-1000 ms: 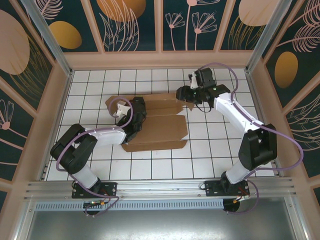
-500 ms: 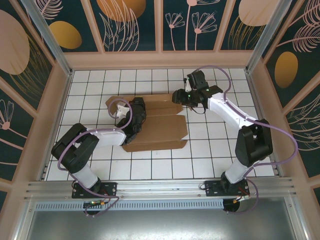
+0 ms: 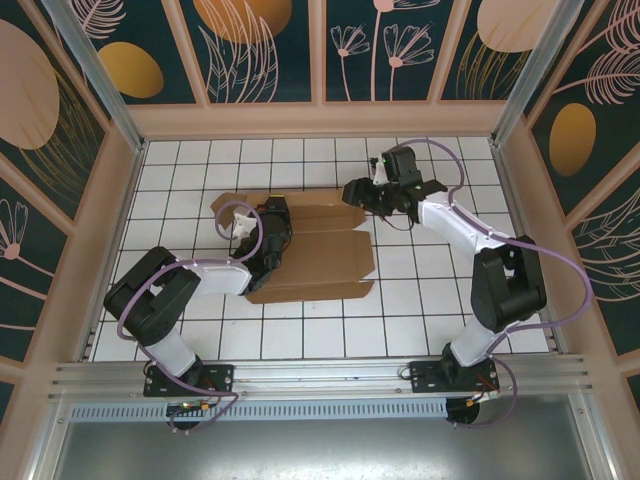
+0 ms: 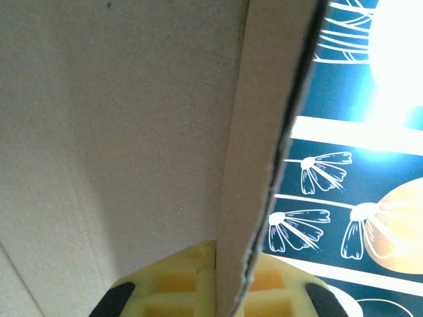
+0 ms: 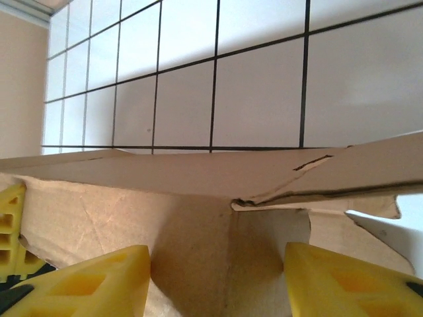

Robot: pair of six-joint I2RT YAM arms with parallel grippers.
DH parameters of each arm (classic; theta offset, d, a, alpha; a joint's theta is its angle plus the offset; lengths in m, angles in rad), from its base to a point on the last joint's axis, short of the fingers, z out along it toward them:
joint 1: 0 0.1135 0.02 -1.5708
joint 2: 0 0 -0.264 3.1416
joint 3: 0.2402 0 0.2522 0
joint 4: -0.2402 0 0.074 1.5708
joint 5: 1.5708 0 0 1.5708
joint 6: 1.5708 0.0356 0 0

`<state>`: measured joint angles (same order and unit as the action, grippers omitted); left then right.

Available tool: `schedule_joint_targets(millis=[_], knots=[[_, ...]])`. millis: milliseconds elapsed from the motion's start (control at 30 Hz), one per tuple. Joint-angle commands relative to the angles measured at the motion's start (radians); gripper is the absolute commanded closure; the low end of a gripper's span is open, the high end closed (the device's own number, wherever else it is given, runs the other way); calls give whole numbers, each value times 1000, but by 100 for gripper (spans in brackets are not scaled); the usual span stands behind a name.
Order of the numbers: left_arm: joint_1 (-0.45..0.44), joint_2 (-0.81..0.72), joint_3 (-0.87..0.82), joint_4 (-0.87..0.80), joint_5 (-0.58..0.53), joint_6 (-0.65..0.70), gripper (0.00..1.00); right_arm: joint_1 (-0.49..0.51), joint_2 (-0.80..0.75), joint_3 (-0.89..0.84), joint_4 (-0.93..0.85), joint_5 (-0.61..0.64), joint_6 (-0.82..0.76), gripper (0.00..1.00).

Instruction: Fold the paper box

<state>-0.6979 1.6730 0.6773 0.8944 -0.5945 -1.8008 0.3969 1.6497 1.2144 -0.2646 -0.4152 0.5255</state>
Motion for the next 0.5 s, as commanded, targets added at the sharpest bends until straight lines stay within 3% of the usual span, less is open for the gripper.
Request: schedule_joint_targets(millis=[0, 233, 467], knots=[[-1, 23, -27, 20, 33, -28, 100, -21, -43, -57, 129, -77, 83, 45], [-1, 27, -30, 20, 36, -49, 100, -24, -53, -112, 206, -115, 123, 47], [0, 30, -22, 19, 38, -45, 100, -37, -48, -138, 256, -139, 151, 68]])
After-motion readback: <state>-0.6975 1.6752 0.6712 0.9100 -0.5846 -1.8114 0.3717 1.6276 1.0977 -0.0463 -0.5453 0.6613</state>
